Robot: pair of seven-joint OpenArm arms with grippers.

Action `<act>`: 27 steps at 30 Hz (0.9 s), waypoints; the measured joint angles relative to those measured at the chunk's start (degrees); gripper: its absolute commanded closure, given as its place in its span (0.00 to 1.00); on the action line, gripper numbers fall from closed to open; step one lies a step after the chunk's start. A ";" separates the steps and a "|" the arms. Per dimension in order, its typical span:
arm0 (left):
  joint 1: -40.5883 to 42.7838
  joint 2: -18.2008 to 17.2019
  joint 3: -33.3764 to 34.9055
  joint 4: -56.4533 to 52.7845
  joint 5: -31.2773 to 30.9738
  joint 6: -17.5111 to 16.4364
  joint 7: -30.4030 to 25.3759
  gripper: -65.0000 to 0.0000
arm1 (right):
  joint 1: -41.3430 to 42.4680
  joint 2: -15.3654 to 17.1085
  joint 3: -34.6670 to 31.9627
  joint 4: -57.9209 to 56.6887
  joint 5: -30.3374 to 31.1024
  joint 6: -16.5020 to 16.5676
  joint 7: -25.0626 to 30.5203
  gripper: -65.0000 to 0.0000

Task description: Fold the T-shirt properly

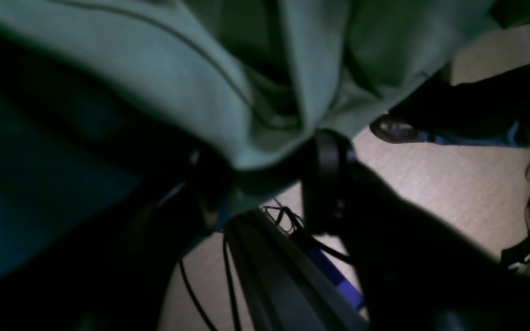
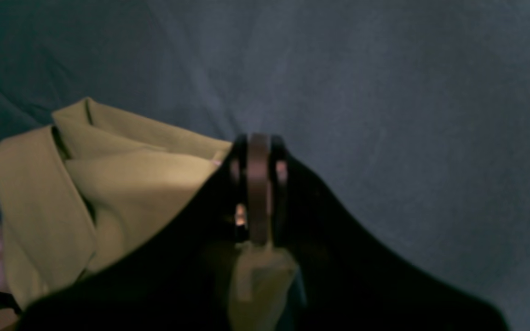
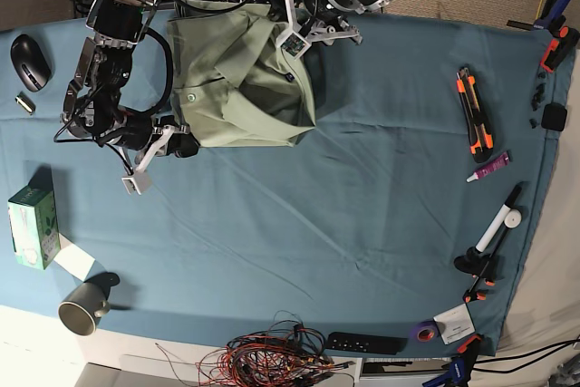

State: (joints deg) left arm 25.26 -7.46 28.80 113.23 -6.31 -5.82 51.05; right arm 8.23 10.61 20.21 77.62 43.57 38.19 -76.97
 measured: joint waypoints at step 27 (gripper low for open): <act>-5.81 -2.38 0.11 5.92 6.95 -0.63 5.81 1.00 | -3.21 3.52 0.31 0.79 9.90 0.00 -3.52 1.00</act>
State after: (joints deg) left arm 19.44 -9.85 28.91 119.15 0.64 -6.46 56.86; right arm 5.02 14.13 20.51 78.41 53.47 38.19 -80.49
